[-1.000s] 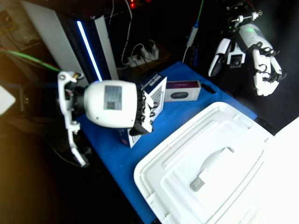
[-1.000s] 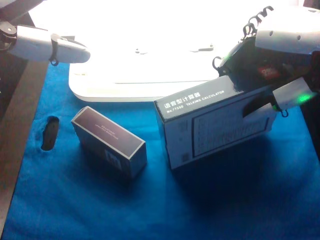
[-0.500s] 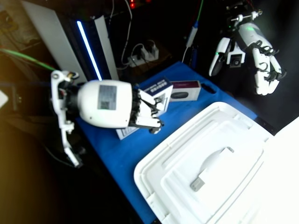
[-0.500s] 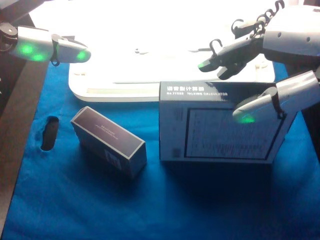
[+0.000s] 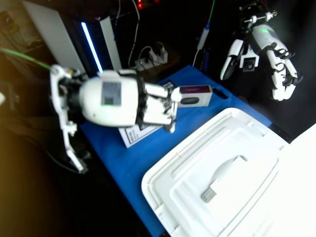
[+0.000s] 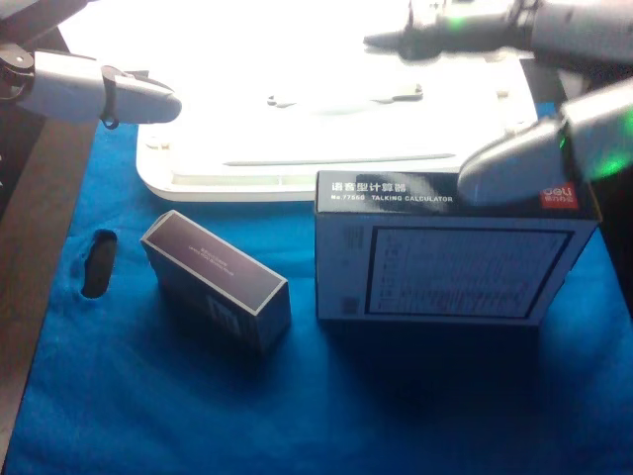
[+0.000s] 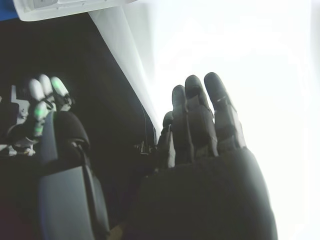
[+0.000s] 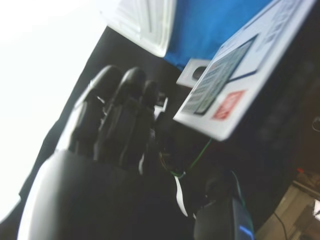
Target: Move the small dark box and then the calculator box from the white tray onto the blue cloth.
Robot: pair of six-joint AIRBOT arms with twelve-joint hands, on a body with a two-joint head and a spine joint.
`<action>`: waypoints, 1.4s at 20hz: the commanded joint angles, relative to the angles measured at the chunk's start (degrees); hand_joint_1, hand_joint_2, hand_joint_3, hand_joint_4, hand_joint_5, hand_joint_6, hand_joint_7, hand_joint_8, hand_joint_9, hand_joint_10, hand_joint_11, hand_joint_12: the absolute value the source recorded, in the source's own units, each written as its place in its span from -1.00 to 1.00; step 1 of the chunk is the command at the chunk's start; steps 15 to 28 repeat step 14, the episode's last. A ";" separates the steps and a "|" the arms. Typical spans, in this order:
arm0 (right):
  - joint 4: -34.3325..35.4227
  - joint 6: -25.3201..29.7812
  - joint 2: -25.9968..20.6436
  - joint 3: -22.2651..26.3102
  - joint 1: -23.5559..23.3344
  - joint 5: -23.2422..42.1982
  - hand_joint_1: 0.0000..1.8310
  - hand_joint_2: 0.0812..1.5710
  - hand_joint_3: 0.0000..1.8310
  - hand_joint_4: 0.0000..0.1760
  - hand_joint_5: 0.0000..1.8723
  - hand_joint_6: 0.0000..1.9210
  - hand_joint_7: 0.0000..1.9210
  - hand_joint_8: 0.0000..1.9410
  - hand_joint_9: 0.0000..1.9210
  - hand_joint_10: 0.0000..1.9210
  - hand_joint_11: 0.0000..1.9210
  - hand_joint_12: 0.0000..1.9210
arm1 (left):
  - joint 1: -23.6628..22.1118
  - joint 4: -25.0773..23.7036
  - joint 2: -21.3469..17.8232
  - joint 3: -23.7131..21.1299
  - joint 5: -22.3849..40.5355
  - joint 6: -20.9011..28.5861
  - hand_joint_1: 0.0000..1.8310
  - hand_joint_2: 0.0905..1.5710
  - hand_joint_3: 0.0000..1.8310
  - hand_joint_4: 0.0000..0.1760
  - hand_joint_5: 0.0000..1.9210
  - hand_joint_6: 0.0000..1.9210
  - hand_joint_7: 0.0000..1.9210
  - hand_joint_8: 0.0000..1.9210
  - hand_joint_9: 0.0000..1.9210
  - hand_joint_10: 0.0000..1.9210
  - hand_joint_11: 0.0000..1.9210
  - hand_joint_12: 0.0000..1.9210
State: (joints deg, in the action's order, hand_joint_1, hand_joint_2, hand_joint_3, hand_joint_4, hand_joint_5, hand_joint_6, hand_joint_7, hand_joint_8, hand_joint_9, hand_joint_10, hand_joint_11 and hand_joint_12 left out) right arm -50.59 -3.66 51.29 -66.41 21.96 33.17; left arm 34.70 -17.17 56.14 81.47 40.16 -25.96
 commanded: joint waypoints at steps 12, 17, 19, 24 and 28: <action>3.11 -2.53 -0.17 -5.63 -12.03 2.59 -0.71 0.17 -1.00 -0.16 -1.00 -1.00 -0.84 -0.99 -0.79 -1.00 -1.00 0.02 | -4.43 1.44 -2.60 -1.81 8.30 0.14 -0.24 0.13 -1.00 1.00 -1.00 -1.00 -0.82 -1.00 -0.81 -1.00 -1.00 -0.45; 3.08 -2.54 -0.98 -5.59 -12.70 2.56 -0.67 0.22 -1.00 -0.12 -1.00 -1.00 -0.82 -1.00 -0.78 -1.00 -1.00 -0.11 | -4.97 1.32 -3.23 -2.68 9.78 0.14 -0.30 0.10 -1.00 1.00 -1.00 -1.00 -0.81 -1.00 -0.87 -1.00 -1.00 -0.62; 3.08 -2.54 -0.98 -5.59 -12.70 2.56 -0.67 0.22 -1.00 -0.12 -1.00 -1.00 -0.82 -1.00 -0.78 -1.00 -1.00 -0.11 | -4.97 1.32 -3.23 -2.68 9.78 0.14 -0.30 0.10 -1.00 1.00 -1.00 -1.00 -0.81 -1.00 -0.87 -1.00 -1.00 -0.62; 3.08 -2.54 -0.98 -5.59 -12.70 2.56 -0.67 0.22 -1.00 -0.12 -1.00 -1.00 -0.82 -1.00 -0.78 -1.00 -1.00 -0.11 | -4.97 1.32 -3.23 -2.68 9.78 0.14 -0.30 0.10 -1.00 1.00 -1.00 -1.00 -0.81 -1.00 -0.87 -1.00 -1.00 -0.62; 3.08 -2.54 -0.98 -5.59 -12.70 2.56 -0.67 0.22 -1.00 -0.12 -1.00 -1.00 -0.82 -1.00 -0.78 -1.00 -1.00 -0.11 | -4.97 1.32 -3.23 -2.68 9.78 0.14 -0.30 0.10 -1.00 1.00 -1.00 -1.00 -0.81 -1.00 -0.87 -1.00 -1.00 -0.62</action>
